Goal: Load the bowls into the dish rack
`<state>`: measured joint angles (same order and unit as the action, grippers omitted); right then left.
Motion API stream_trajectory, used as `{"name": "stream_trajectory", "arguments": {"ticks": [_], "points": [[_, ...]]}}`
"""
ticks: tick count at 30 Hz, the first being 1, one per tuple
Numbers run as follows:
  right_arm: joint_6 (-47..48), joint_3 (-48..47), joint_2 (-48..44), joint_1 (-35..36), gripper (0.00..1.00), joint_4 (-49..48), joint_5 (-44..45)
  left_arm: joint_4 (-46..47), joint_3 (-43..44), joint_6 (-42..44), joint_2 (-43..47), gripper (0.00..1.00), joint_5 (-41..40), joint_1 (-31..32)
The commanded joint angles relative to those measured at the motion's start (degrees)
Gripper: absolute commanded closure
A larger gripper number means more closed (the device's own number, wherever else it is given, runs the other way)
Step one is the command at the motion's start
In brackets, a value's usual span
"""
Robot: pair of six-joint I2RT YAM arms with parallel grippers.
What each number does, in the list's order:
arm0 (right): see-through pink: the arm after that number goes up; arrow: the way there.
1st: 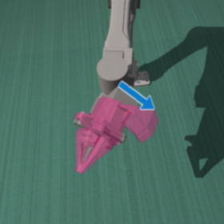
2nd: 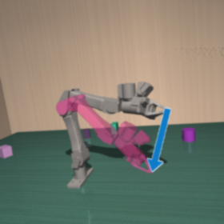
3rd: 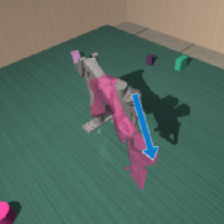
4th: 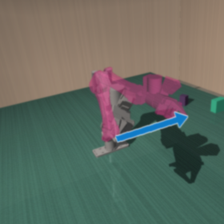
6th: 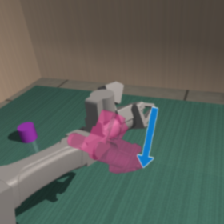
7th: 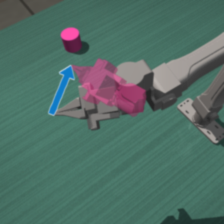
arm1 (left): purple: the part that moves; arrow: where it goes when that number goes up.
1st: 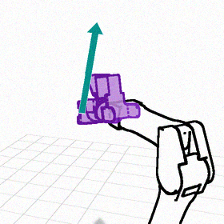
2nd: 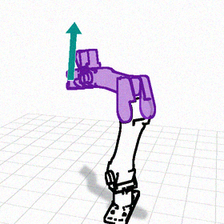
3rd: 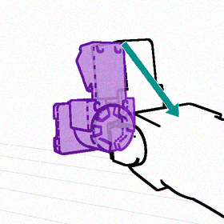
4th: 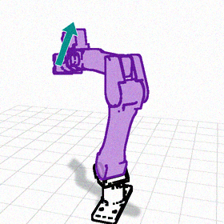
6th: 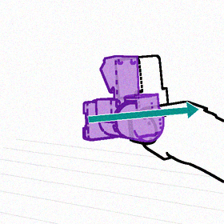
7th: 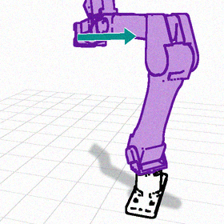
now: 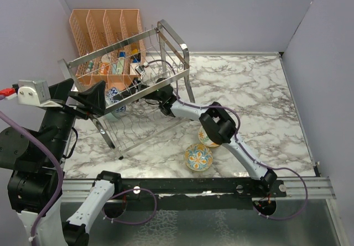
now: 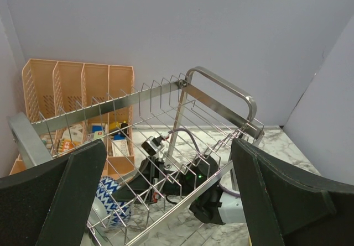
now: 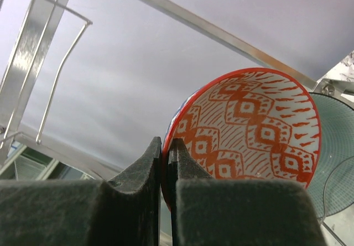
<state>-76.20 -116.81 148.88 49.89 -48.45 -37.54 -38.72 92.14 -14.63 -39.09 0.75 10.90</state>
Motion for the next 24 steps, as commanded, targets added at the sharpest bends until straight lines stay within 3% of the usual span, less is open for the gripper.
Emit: {"name": "stream_trajectory", "arguments": {"ticks": [1, 16, 24], "points": [[-3.03, -2.06, 3.11, -0.4, 0.99, -2.15, 6.5, -0.07, 0.09, 0.28, -0.4, 0.01, 1.15, 0.26], [-3.49, 0.36, 5.37, -0.85, 0.99, 0.49, 10.99, -0.47, 0.0, 0.72, 0.14, 0.01, 0.62, 0.59], [-5.71, -4.2, 8.22, -0.85, 0.99, 1.34, 8.06, -0.49, -0.57, 0.76, 0.24, 0.01, 0.41, 0.79]]}}
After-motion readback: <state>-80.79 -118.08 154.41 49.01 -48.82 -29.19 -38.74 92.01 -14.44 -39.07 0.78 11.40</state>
